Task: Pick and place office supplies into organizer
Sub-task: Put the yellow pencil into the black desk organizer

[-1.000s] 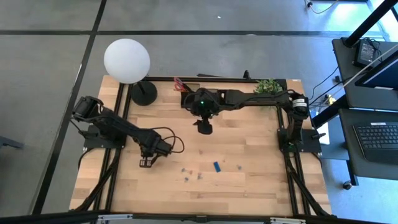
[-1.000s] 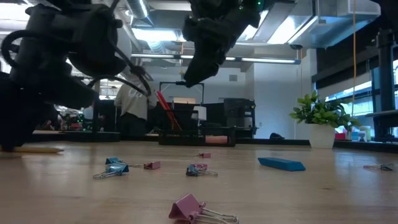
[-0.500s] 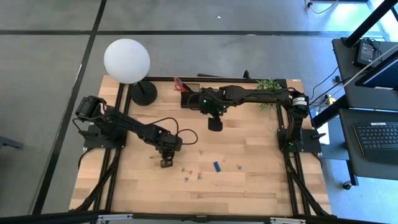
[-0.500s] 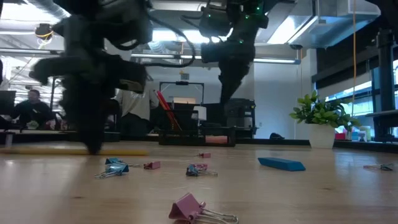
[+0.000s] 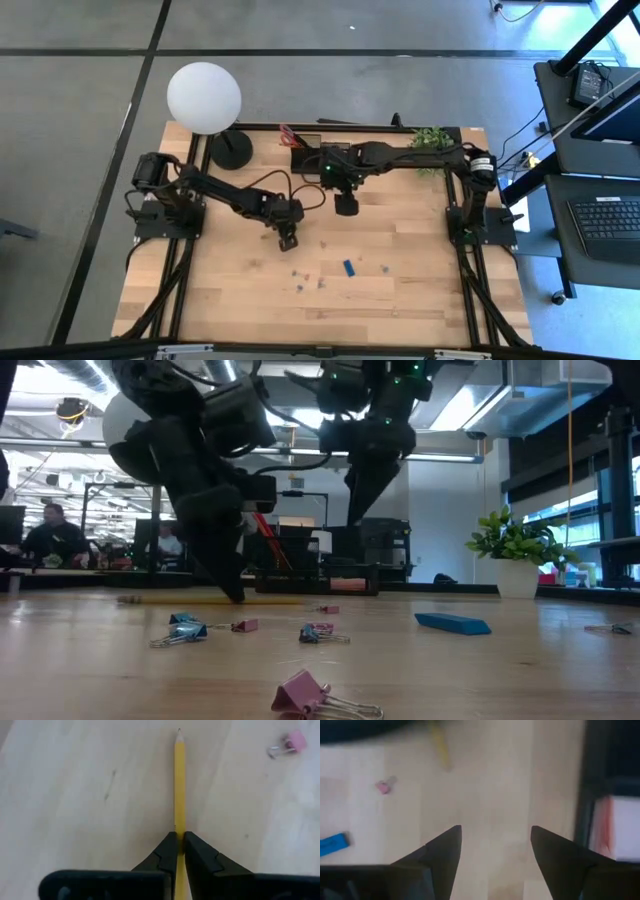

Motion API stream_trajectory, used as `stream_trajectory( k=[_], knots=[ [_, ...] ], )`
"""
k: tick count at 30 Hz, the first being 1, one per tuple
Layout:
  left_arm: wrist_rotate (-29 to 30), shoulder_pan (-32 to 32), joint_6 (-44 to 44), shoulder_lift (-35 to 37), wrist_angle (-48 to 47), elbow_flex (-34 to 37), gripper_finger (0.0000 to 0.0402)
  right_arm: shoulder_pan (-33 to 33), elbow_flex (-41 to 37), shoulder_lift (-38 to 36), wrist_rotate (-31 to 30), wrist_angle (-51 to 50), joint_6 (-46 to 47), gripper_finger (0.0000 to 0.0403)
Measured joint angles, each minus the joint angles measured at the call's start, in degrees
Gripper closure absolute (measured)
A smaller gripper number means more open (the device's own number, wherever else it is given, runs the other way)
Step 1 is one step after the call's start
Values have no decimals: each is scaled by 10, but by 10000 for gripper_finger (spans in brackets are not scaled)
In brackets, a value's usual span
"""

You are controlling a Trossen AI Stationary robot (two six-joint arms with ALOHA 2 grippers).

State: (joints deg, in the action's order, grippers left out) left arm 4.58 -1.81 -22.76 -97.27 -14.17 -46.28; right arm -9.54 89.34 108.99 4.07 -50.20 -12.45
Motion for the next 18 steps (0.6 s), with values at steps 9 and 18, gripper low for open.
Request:
stream_trajectory(
  k=[9, 18],
  knots=[
    [-1, 11, 17, 0, -5, 1, 371, 41, -58, -1, 1, 149, -97, 161],
    [15, 12, 15, 0, 0, 1, 370, 53, -126, 0, 12, 258, -57, 161]
  ],
)
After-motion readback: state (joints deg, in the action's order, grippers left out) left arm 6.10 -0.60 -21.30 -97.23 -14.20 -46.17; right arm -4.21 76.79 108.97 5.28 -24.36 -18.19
